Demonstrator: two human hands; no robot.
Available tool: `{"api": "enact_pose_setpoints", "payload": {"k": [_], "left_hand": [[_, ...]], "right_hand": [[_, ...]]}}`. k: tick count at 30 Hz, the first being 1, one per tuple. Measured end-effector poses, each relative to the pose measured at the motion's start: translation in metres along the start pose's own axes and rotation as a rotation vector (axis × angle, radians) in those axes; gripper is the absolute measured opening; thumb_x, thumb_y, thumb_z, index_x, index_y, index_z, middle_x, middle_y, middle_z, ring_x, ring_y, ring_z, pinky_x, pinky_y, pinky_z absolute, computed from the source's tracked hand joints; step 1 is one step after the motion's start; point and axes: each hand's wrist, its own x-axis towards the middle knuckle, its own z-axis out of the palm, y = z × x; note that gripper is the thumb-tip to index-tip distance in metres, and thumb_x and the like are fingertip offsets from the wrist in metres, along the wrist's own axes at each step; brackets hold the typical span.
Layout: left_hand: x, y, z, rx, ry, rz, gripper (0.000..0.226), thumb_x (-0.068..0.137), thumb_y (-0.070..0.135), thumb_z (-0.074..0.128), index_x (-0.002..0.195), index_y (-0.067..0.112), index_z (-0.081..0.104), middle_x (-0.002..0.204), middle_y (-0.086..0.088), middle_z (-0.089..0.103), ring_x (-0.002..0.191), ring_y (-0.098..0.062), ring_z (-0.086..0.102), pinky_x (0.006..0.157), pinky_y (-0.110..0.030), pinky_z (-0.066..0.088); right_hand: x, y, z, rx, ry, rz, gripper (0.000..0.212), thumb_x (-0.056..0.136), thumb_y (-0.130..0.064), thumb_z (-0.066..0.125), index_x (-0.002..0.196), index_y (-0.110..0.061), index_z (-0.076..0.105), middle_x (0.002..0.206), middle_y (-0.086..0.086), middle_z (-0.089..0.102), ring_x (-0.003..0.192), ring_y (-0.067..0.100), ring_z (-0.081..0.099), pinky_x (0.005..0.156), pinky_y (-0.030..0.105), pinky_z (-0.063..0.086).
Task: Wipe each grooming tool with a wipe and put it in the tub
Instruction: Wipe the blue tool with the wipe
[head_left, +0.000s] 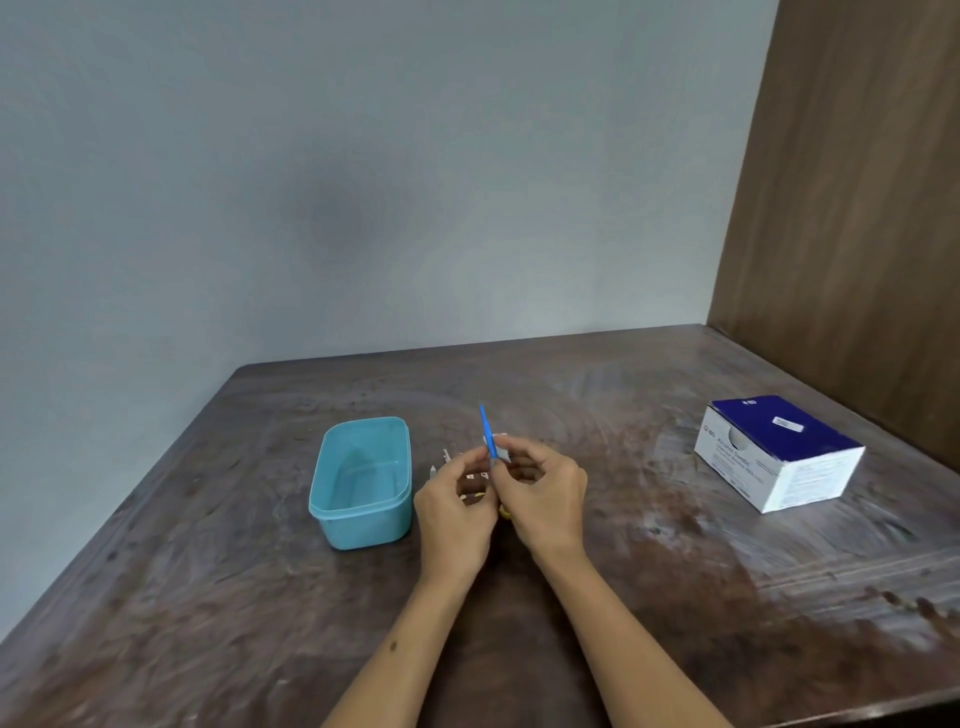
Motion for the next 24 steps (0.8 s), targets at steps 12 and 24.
{"api": "enact_pose_setpoints", "payload": {"k": [12,24], "left_hand": [[-0.0013,-0.0018,-0.0003,0.066,-0.014,0.098,0.038,0.081,0.006,0.068,0.115,0.021,0.065,0.097,0.009,0.068,0.083,-0.004,0.065,0.074,-0.02,0.055],[0.0003,-0.0042,-0.0018,0.055,-0.085,0.135,0.048,0.08,-0.009,0.059,0.119,0.018,0.063,0.102,0.006,0.07,0.091,0.002,0.064,0.075,-0.007,0.047]], "right_hand": [[-0.0071,-0.0044,-0.005,-0.103,0.08,-0.146,0.024,0.084,-0.005,0.059,0.102,-0.02,0.057,0.069,-0.018,0.065,0.07,-0.007,0.064,0.065,0.017,0.053],[-0.005,-0.0019,-0.0027,-0.032,0.081,-0.132,0.049,0.083,-0.011,0.07,0.118,-0.03,0.041,0.079,-0.009,0.07,0.077,0.0,0.066,0.071,0.015,0.053]]}}
